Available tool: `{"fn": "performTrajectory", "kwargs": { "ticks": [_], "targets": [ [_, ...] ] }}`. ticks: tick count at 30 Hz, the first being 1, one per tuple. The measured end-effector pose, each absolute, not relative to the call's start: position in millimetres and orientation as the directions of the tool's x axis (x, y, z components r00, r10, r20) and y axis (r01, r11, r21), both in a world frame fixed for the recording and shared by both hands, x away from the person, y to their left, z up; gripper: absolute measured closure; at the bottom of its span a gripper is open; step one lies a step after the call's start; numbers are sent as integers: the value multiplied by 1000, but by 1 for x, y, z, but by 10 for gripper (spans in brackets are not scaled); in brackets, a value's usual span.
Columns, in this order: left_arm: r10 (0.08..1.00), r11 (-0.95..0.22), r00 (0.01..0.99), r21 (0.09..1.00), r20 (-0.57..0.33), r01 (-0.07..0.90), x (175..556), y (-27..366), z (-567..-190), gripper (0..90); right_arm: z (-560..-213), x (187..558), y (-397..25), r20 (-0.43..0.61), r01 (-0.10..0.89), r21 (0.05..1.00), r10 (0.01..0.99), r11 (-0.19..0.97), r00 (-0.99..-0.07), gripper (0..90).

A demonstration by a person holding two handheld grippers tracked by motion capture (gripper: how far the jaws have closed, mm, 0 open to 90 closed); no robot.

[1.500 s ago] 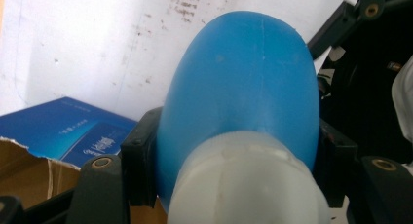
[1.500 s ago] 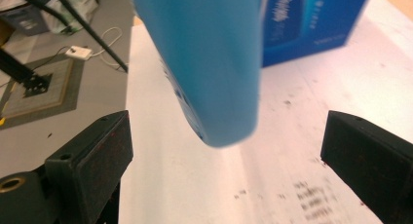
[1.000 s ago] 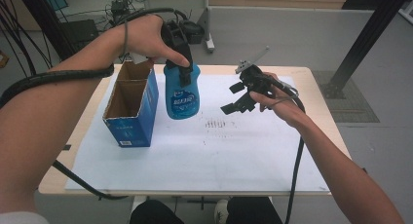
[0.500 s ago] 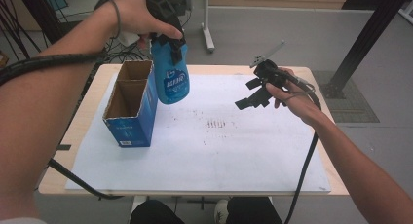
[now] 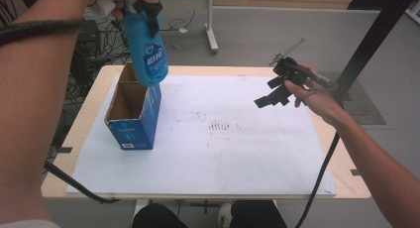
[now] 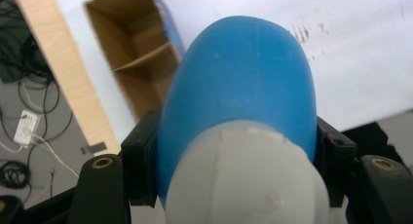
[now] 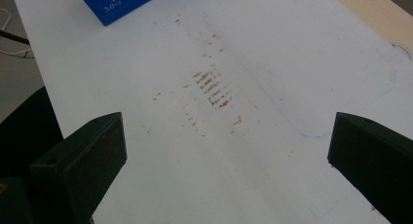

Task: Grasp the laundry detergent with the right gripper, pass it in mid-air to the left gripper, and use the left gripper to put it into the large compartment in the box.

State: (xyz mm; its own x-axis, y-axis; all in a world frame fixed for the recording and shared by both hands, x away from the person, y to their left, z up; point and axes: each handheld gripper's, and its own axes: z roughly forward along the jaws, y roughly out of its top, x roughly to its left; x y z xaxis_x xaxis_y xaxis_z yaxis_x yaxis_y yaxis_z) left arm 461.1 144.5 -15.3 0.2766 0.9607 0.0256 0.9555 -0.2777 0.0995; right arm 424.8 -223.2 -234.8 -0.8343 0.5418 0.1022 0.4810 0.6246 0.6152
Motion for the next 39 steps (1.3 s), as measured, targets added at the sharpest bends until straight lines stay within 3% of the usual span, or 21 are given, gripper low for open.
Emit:
{"fn": "performTrajectory", "kwargs": {
  "ticks": [10, 23, 39],
  "targets": [
    [997, -80, 78, 143, 19, 987, 464, 174, 2, 361, -227, 422, -227, 65, 466, 616, 548, 636, -834, 4],
    [995, 97, -102, 182, 17, 978, 464, 200, 5, 362, -225, 421, -230, 36, 457, 616, 557, 642, -830, 4],
    [985, 166, -170, 158, 9, 973, 460, 221, -22, 362, -228, 420, -233, 17, 457, 610, 567, 647, -824, 4]
  ]
}}
